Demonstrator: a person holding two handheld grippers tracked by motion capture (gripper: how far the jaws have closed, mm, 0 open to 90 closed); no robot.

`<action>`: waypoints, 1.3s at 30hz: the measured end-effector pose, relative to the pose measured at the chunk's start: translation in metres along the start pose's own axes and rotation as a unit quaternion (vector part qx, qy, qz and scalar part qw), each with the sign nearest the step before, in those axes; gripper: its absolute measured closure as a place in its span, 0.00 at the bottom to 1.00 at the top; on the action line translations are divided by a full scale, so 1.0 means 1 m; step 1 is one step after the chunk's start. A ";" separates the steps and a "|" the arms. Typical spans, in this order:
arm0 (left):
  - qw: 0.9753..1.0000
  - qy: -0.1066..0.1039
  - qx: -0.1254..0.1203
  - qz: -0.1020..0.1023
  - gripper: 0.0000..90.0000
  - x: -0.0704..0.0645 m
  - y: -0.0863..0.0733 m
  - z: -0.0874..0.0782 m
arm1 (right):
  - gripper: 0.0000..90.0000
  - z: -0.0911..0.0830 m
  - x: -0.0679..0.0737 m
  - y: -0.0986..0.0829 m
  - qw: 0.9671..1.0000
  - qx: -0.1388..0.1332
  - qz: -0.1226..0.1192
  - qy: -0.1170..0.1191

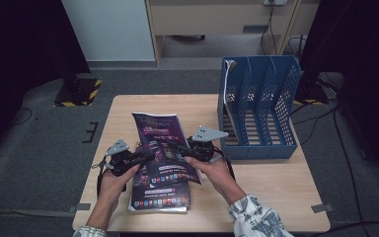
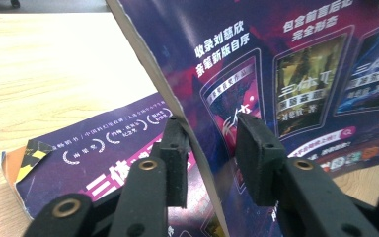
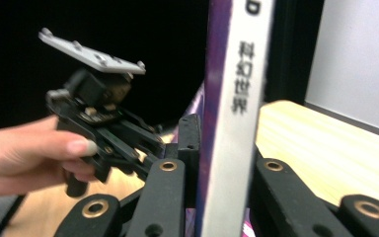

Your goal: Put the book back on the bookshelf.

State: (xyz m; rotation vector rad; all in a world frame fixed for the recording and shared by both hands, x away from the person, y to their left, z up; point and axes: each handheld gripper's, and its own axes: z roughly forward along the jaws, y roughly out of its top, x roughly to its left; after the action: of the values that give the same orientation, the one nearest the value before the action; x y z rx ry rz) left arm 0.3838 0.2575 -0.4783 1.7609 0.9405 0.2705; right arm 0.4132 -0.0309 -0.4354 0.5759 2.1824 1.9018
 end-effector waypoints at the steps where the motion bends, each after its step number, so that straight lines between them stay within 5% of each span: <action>1: 1.000 0.000 -0.003 0.001 0.78 0.000 0.000 -0.001 | 0.90 0.000 0.000 0.001 1.000 0.006 -0.004 -0.004; 6: 1.000 0.007 -0.007 0.019 0.81 -0.004 0.005 -0.005 | 0.90 -0.003 -0.002 0.003 1.000 0.015 -0.008 -0.009; 10: 0.999 0.032 -0.014 0.035 0.82 -0.008 0.012 -0.010 | 0.91 -0.005 0.001 0.008 0.999 0.019 -0.024 -0.018; 16: 0.995 0.066 -0.036 0.067 0.90 -0.013 0.021 -0.017 | 0.91 -0.005 0.002 0.014 0.999 0.010 -0.032 -0.027; 26: 0.995 0.044 -0.043 0.075 0.90 -0.013 0.017 -0.020 | 0.80 -0.001 0.007 0.017 0.999 0.012 -0.038 -0.002; 32: 0.996 0.038 -0.050 0.067 0.90 -0.010 0.015 -0.021 | 0.80 0.005 0.010 0.018 0.999 0.010 -0.037 -0.005; 35: 0.996 0.038 -0.051 0.067 0.88 -0.010 0.015 -0.021 | 0.91 0.003 0.011 0.018 0.999 0.007 -0.040 -0.023; 39: 0.995 0.051 -0.050 0.069 0.75 -0.008 0.014 -0.021 | 0.92 0.002 0.010 0.016 0.999 0.003 -0.034 -0.034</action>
State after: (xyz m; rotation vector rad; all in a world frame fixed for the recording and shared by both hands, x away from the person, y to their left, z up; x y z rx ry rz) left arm 0.3726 0.2646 -0.4558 1.7358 0.8638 0.4930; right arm 0.4079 -0.0235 -0.4186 0.5518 2.1374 1.8162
